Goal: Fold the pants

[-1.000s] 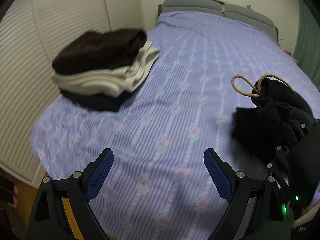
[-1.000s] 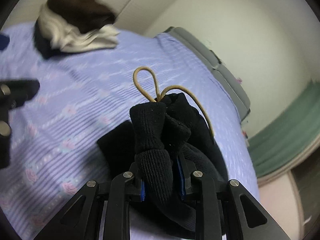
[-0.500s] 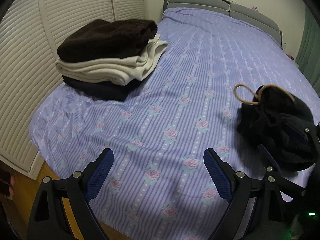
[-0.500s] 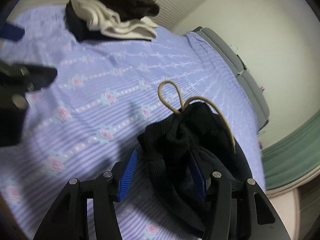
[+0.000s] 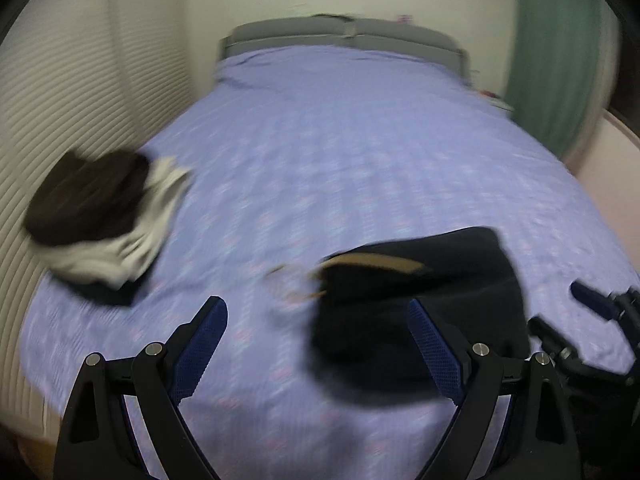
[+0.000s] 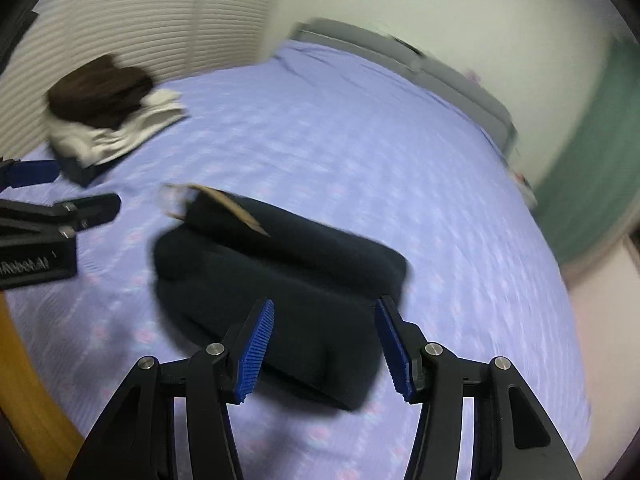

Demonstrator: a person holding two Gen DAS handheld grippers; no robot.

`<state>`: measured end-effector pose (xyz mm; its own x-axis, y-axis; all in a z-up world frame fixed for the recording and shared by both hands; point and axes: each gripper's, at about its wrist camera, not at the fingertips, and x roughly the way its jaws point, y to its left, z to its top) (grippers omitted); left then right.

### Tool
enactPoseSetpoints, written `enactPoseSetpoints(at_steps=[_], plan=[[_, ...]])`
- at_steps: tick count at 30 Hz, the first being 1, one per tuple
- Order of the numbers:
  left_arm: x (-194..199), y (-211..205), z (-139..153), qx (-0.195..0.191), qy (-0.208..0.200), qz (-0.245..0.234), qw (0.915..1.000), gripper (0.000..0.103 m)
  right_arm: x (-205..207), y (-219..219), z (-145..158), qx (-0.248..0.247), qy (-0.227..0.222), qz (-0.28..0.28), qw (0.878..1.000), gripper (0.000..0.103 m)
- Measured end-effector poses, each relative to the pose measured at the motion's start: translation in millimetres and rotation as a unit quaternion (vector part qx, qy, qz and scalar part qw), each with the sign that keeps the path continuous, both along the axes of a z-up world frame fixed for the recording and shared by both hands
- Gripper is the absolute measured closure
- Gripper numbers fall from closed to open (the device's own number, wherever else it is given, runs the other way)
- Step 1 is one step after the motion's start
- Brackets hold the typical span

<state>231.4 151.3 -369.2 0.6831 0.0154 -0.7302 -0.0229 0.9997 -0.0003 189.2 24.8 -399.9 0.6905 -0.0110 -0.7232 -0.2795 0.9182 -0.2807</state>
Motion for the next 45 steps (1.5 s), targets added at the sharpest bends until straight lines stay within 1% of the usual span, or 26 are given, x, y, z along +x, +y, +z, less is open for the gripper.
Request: enactPoseSetpoints(at_steps=[1, 3, 4, 8, 11, 15, 17, 19, 21, 24, 28, 31, 33, 36, 38, 40, 42, 43, 45], plan=[[10.1, -15.6, 2.5, 0.0, -0.003, -0.027, 0.9996, 0.011, 0.5, -14.1, -1.9, 0.008, 0.006, -0.018, 1.0, 0.05], [24.7, -34.5, 3.8, -0.003, -0.003, -0.062, 0.9981, 0.011, -1.0, -36.3, -8.5, 0.018, 0.013, -0.046, 0.999, 0.05], [36.2, -46.3, 3.7, -0.01, -0.001, -0.089, 0.996, 0.011, -2.2, -44.2, -12.5, 0.019, 0.015, -0.055, 0.998, 0.05], [68.6, -71.0, -1.9, -0.02, 0.011, -0.15, 0.9884, 0.011, -7.0, -59.9, -32.7, 0.037, 0.03, -0.076, 0.996, 0.05], [85.7, -82.3, -11.4, -0.011, 0.024, -0.18, 0.9833, 0.011, -7.2, -67.0, -47.3, 0.064, 0.051, -0.094, 0.992, 0.05], [101.1, -93.9, -28.9, 0.009, 0.046, -0.203, 0.9782, 0.011, -6.4, -67.1, -56.4, 0.083, 0.052, -0.105, 0.99, 0.05], [103.5, -96.1, -39.6, 0.024, 0.056, -0.201, 0.9777, 0.011, -5.1, -65.1, -60.5, 0.083, 0.054, -0.103, 0.99, 0.05], [107.6, -96.0, -54.2, 0.035, 0.071, -0.193, 0.9779, 0.011, 0.2, -64.1, -67.3, 0.082, 0.064, -0.099, 0.99, 0.05], [108.7, -90.5, -64.0, 0.031, 0.08, -0.189, 0.9782, 0.01, 4.3, -63.5, -75.0, 0.079, 0.078, -0.095, 0.989, 0.05], [110.4, -88.6, -77.8, 0.045, 0.081, -0.181, 0.979, 0.009, 10.1, -62.1, -86.5, 0.071, 0.093, -0.085, 0.989, 0.05], [114.0, -85.8, -85.9, 0.051, 0.077, -0.18, 0.9793, 0.005, 15.5, -56.0, -97.5, 0.055, 0.102, -0.068, 0.991, 0.05], [115.5, -85.5, -82.9, 0.049, 0.075, -0.181, 0.9795, 0.005, 19.7, -55.5, -99.1, 0.057, 0.105, -0.065, 0.991, 0.05], [112.6, -84.4, -75.5, 0.045, 0.071, -0.178, 0.9805, 0.005, 20.9, -58.2, -95.9, 0.064, 0.112, -0.066, 0.989, 0.05], [99.1, -75.9, -58.6, 0.033, 0.062, -0.166, 0.9837, 0.006, 16.8, -68.1, -85.0, 0.084, 0.122, -0.067, 0.987, 0.05], [86.7, -66.2, -48.3, 0.027, 0.056, -0.147, 0.9872, 0.006, 13.6, -76.6, -78.2, 0.097, 0.129, -0.07, 0.984, 0.05], [71.7, -53.0, -42.4, 0.033, 0.053, -0.112, 0.9917, 0.001, 10.7, -87.2, -70.9, 0.117, 0.136, -0.066, 0.981, 0.045], [60.1, -38.9, -41.6, 0.028, 0.055, -0.081, 0.9948, 0.0, 9.5, -100.6, -61.5, 0.146, 0.129, -0.068, 0.978, 0.032], [56.7, -32.3, -43.2, 0.023, 0.058, -0.069, 0.9957, 0.0, 10.1, -105.7, -58.4, 0.16, 0.124, -0.069, 0.977, 0.029], [50.2, -14.6, -52.1, 0.004, 0.073, -0.035, 0.9967, 0.0, 15.4, -116.9, -54.0, 0.191, 0.117, -0.078, 0.971, 0.016]])
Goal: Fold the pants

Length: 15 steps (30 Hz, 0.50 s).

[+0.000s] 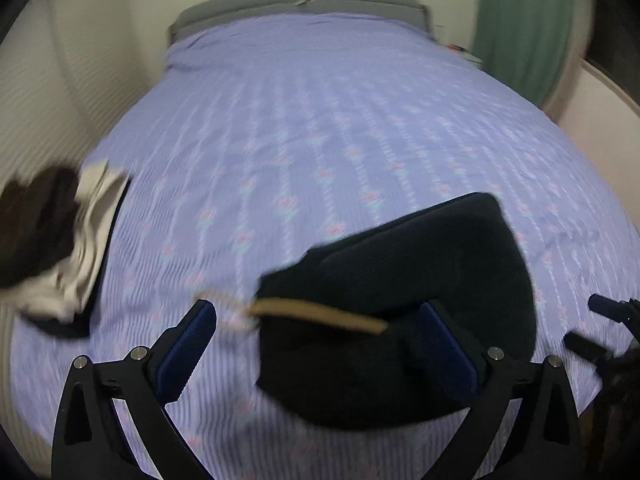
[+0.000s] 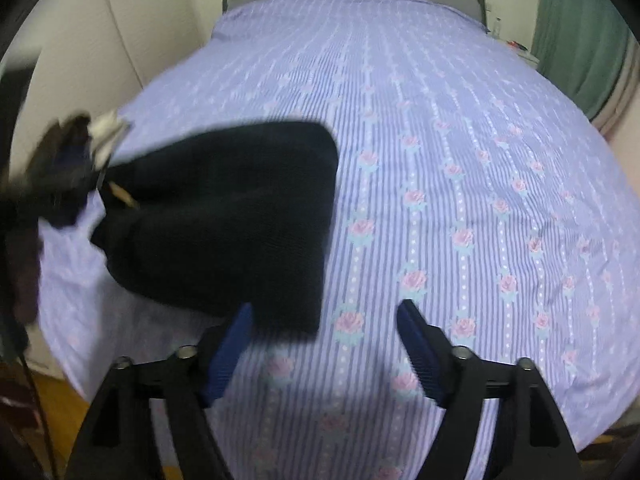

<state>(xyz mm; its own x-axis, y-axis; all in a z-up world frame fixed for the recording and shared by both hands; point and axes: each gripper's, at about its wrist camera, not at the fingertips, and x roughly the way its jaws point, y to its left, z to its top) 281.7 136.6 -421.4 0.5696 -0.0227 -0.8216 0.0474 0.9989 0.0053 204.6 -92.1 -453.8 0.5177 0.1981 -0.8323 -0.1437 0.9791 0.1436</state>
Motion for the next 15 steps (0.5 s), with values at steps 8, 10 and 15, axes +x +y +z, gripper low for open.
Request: enactPoseSetpoints(at_steps=[8, 10, 15], plan=[[5.2, 40.7, -45.4, -0.098, 0.044, 0.08, 0.991, 0.0, 41.2, -23.4, -22.5, 0.14, 0.04, -0.047, 0.988, 0.012], [9.6, 42.0, -54.1, -0.107, 0.049, 0.078, 0.99, 0.0, 47.8, -21.8, -30.7, 0.161, 0.049, -0.046, 0.985, 0.012], [18.5, 45.3, -68.7, -0.123, 0.059, 0.063, 0.9887, 0.0, 57.8, -10.7, -53.9, 0.202, 0.073, -0.034, 0.976, 0.012]])
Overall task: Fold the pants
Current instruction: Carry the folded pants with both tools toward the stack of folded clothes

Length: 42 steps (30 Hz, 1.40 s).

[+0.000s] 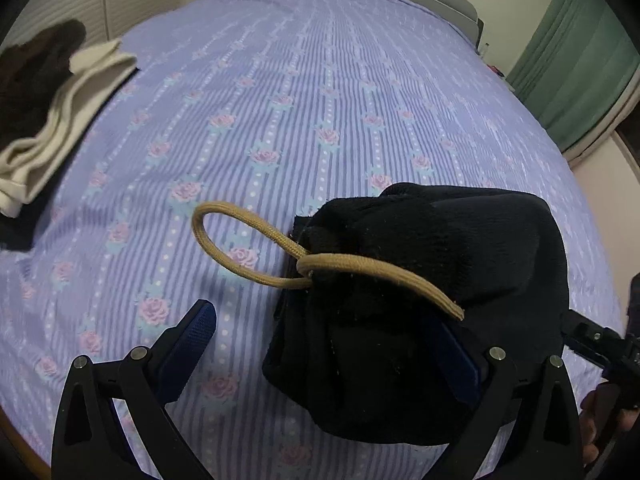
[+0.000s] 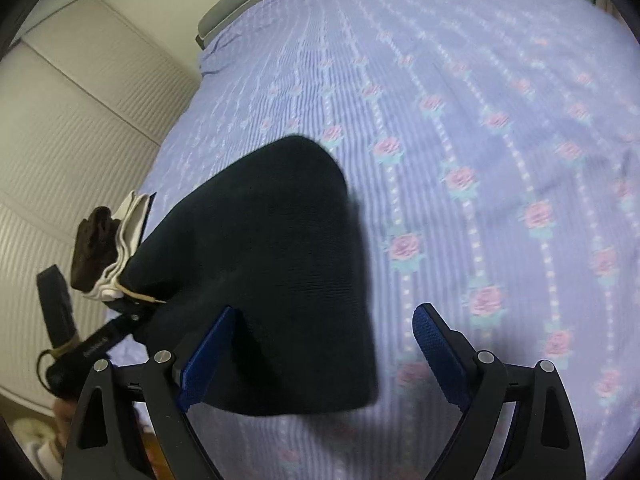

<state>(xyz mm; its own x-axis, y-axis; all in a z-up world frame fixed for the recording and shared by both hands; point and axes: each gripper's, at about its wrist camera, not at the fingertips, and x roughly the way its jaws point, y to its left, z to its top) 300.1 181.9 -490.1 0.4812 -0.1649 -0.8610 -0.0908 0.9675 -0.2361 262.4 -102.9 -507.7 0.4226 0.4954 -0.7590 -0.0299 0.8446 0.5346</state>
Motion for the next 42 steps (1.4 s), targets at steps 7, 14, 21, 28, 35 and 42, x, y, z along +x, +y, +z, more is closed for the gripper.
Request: enactPoseSetpoints(at_steps=[7, 14, 21, 28, 35, 42], plan=[[8.2, 7.6, -27.8, -0.081, 0.022, -0.019, 0.9963, 0.0, 12.4, 13.5, -20.0, 0.041, 0.014, 0.013, 0.999, 0.012], [19.8, -6.9, -37.6, -0.098, 0.026, -0.041, 0.994, 0.001, 19.5, 23.3, -42.1, 0.067, 0.041, 0.007, 0.997, 0.016], [20.0, -28.8, -21.1, -0.074, 0.009, -0.062, 0.9953, 0.036, 18.6, 36.2, -33.7, 0.031, 0.042, -0.018, 0.998, 0.041], [18.4, -29.5, -2.7, -0.059, 0.018, -0.059, 0.9963, 0.048, 18.0, 43.3, -13.2, 0.017, 0.045, -0.037, 0.998, 0.057], [24.5, -32.2, 24.9, -0.052, 0.014, -0.077, 0.9956, 0.051, 9.4, 32.1, 10.7, 0.021, 0.034, -0.047, 0.998, 0.06], [27.5, -35.9, 85.4, -0.036, -0.009, -0.086, 0.9956, 0.051, 3.1, 22.1, 57.7, 0.025, 0.013, -0.061, 0.998, 0.06]])
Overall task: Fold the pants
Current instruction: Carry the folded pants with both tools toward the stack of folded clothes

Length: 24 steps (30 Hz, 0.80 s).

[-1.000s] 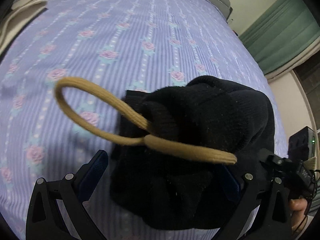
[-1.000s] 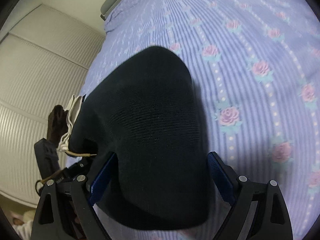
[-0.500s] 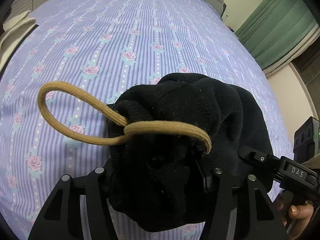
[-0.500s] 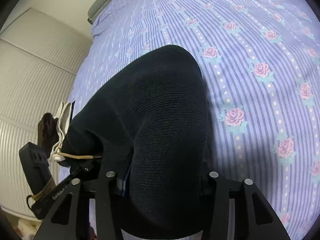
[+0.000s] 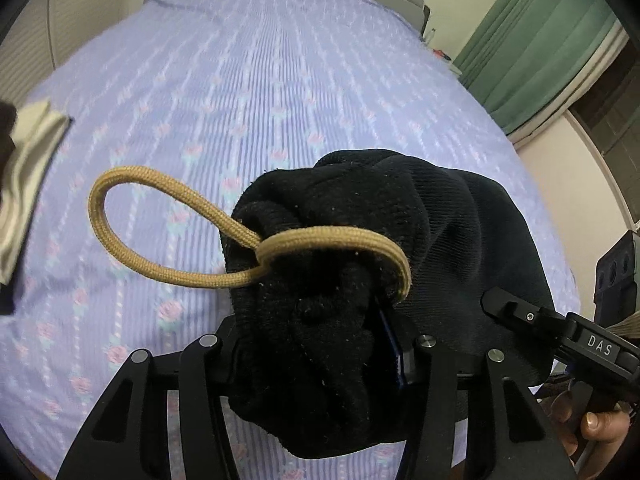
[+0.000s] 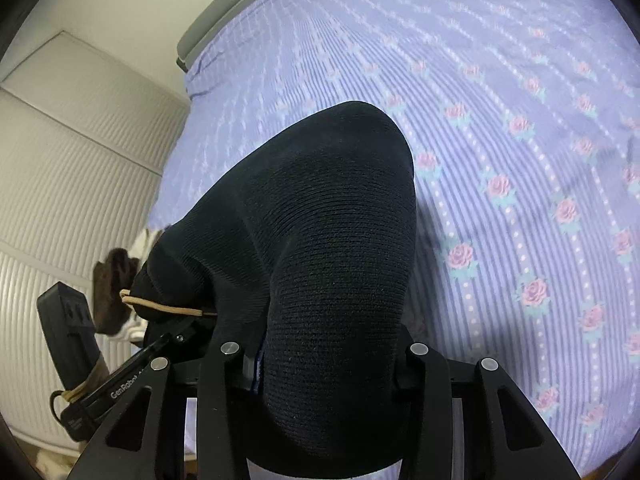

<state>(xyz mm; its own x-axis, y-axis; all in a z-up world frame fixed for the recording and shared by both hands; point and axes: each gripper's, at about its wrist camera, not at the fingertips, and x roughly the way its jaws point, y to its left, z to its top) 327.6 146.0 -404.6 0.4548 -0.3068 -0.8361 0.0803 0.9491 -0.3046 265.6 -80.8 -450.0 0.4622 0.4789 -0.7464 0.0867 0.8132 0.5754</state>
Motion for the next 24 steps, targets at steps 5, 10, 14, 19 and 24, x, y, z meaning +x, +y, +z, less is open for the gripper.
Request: enactPoseSetpoints(at_steps=[5, 10, 14, 19, 24], plan=[[-6.5, 15.5, 58.2, 0.018, -0.023, 0.026, 0.9993, 0.051, 9.3, 7.7, 47.7, 0.017, -0.027, 0.021, 0.999, 0.06], [-19.2, 45.2, 123.0, 0.032, -0.047, 0.058, 0.9967, 0.051, 18.0, 30.9, 101.7, 0.034, -0.059, 0.056, 0.996, 0.06], [-27.4, 86.3, 165.6, 0.042, -0.065, 0.082, 0.9936, 0.051, 22.8, 61.2, 139.7, 0.049, -0.079, 0.077, 0.993, 0.06], [-37.2, 174.3, 205.8, 0.049, -0.089, 0.106, 0.9892, 0.051, 32.7, 131.5, 180.0, 0.062, -0.105, 0.105, 0.987, 0.06], [-36.1, 276.7, 231.2, 0.063, -0.095, 0.11, 0.9873, 0.051, 44.3, 237.2, 204.9, 0.069, -0.124, 0.122, 0.982, 0.06]])
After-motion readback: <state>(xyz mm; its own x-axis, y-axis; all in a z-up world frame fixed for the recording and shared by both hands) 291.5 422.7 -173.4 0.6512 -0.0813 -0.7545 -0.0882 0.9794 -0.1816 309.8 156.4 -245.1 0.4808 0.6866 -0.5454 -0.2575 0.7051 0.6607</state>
